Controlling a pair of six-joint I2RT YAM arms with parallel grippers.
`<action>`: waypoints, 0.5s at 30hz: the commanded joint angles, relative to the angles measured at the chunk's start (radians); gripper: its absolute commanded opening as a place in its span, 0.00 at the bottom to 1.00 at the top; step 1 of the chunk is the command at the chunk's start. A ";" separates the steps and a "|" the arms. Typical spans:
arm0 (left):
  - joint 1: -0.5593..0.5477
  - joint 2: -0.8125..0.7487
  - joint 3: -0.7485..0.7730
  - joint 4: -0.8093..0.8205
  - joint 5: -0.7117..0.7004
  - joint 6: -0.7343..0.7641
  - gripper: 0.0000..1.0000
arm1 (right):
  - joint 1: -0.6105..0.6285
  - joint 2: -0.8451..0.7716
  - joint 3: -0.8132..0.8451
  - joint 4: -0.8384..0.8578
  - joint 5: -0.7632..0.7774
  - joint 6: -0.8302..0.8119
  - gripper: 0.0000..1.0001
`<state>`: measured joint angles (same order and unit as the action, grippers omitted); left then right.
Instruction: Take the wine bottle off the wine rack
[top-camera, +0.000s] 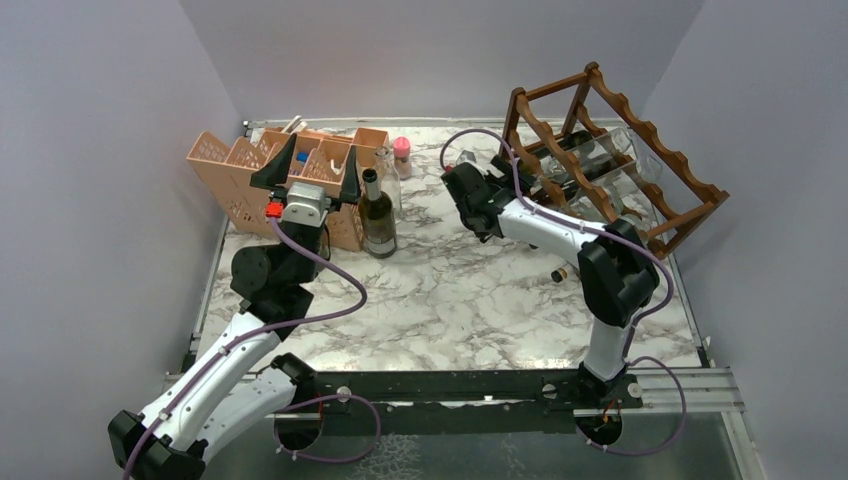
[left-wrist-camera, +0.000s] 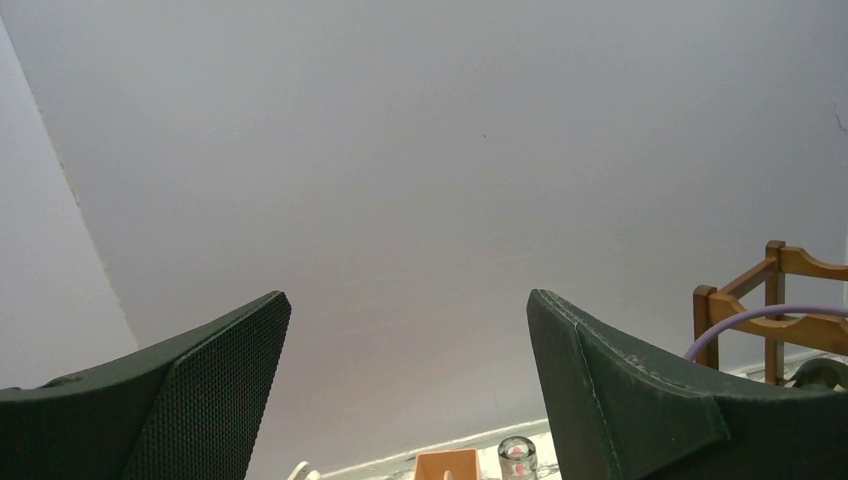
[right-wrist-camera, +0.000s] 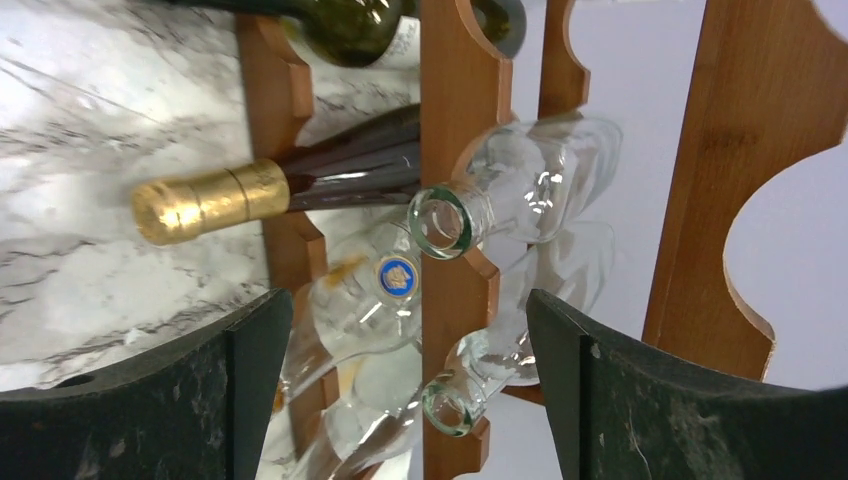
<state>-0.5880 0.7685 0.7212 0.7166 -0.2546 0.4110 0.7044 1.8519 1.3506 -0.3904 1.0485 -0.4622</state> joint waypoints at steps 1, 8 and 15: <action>-0.008 -0.014 -0.016 0.030 -0.014 0.006 0.94 | -0.037 0.027 -0.022 0.015 0.088 -0.024 0.88; -0.016 -0.012 -0.017 0.030 -0.013 0.006 0.94 | -0.086 0.047 -0.121 0.370 0.108 -0.308 0.89; -0.021 -0.020 -0.019 0.032 -0.017 0.010 0.94 | -0.105 0.100 -0.210 0.940 0.119 -0.727 0.88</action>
<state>-0.6010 0.7666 0.7212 0.7166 -0.2550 0.4126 0.6109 1.9118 1.1767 0.1307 1.1282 -0.8974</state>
